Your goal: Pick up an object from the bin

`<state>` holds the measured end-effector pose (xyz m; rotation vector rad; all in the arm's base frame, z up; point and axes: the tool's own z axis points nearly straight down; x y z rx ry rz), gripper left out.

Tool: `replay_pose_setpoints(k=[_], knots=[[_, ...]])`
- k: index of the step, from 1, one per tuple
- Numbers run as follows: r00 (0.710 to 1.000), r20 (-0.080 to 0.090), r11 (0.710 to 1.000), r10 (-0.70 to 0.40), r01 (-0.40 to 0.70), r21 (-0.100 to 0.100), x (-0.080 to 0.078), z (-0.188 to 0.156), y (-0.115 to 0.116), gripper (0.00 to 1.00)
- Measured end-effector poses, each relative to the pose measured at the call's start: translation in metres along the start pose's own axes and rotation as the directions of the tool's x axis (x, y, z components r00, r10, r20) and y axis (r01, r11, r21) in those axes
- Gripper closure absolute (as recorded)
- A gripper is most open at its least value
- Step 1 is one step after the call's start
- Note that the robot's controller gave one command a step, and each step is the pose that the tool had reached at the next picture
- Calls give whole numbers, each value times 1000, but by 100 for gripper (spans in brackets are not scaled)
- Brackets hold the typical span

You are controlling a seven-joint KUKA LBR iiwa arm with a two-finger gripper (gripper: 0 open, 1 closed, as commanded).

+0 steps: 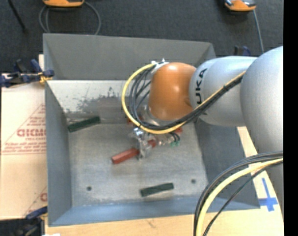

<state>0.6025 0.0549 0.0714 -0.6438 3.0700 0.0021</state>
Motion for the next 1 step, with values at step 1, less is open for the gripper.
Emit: replay_pose_setpoints(k=[1], knots=[[1000,7,1000,-6,6,5,5,-141,21,100]])
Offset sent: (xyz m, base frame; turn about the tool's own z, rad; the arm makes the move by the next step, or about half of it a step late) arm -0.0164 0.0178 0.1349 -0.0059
